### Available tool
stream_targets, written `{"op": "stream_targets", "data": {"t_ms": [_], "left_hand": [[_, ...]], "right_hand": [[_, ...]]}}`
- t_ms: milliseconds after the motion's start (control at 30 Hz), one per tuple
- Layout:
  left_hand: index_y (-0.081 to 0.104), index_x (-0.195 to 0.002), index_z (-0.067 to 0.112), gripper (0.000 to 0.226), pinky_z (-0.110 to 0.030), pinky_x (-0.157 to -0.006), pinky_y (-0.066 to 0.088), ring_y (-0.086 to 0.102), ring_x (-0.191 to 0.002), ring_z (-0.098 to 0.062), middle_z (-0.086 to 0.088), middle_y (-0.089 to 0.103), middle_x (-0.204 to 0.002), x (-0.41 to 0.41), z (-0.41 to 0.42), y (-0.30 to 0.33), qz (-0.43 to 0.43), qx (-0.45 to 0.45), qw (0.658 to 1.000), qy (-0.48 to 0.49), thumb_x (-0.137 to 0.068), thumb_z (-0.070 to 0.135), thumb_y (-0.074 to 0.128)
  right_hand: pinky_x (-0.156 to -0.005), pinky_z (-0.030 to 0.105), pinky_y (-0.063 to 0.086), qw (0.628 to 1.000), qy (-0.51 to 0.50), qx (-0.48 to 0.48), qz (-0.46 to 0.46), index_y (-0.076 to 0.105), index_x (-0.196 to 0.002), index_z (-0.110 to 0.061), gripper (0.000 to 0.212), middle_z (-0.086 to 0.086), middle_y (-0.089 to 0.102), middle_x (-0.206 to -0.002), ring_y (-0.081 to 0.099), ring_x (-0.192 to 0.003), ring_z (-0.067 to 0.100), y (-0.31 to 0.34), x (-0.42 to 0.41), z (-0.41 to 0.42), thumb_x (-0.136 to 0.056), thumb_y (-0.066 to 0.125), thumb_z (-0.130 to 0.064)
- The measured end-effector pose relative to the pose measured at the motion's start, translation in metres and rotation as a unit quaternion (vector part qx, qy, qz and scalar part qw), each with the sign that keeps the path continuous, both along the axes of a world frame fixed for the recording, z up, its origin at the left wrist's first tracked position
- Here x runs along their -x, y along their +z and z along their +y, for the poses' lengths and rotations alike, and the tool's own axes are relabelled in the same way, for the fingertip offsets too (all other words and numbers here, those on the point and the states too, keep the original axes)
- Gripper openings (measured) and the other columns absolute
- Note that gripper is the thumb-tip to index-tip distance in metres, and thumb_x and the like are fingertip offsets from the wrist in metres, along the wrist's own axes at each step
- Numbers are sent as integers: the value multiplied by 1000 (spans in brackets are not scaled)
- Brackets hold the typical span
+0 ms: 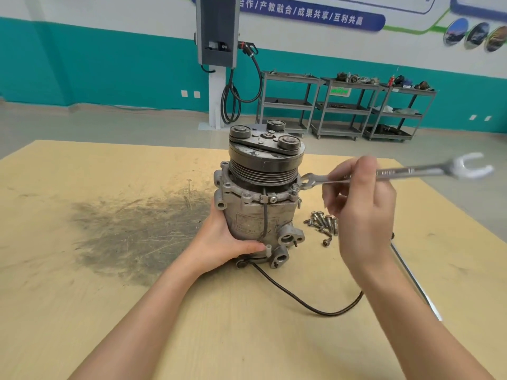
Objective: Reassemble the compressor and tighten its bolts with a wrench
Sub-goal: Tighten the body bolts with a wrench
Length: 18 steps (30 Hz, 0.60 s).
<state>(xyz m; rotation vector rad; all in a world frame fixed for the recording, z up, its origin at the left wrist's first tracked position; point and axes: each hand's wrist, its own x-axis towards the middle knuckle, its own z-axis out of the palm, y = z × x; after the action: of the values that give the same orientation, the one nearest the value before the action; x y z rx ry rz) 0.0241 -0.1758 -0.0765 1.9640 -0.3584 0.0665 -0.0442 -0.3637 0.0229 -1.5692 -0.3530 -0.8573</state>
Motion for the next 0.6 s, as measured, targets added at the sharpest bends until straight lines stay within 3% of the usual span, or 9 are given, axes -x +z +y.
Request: {"op": "stream_targets", "data": {"t_ms": [100, 167, 300, 467, 600], "left_hand": [[21, -141, 31, 122, 1, -85, 32, 42, -113, 18, 19, 45, -131, 0, -1, 0, 1, -2, 1000, 9, -40, 57, 84], [20, -137, 37, 118, 4, -81, 30, 37, -108, 29, 25, 43, -128, 0, -1, 0, -7, -6, 1000, 10, -40, 58, 83], [20, -135, 41, 115, 7, -81, 30, 34, -109, 31, 25, 42, -129, -2, -1, -1, -8, -9, 1000, 12, -41, 59, 84], [23, -141, 31, 122, 5, -81, 31, 33, -108, 32, 25, 43, -128, -2, 1, -3, -10, -12, 1000, 13, -39, 60, 83], [23, -143, 29, 124, 3, -83, 29, 34, -109, 31, 25, 43, -128, -3, 0, -3, -10, -9, 1000, 14, -39, 60, 83]], "right_hand": [[-40, 17, 30, 976, 93, -132, 143, 54, -77, -15, 46, -1, 49, -51, 40, -46, 11, 6, -19, -15, -107, 27, -39], [-37, 18, 27, 959, 134, -159, 195, 52, -80, -13, 46, 0, 47, -49, 36, -42, 11, 6, -30, -22, -107, 26, -39], [-37, 19, 23, 928, 217, -168, 253, 51, -79, -13, 45, 1, 45, -48, 31, -40, 11, 3, -43, -26, -106, 27, -40], [-42, 24, 15, 880, 298, -193, 314, 50, -74, -14, 44, 1, 41, -44, 29, -35, 10, 7, -54, -30, -105, 28, -36], [-42, 25, 15, 878, 311, -184, 315, 54, -68, -16, 48, 1, 41, -44, 28, -34, 10, 8, -56, -31, -105, 29, -33]]}}
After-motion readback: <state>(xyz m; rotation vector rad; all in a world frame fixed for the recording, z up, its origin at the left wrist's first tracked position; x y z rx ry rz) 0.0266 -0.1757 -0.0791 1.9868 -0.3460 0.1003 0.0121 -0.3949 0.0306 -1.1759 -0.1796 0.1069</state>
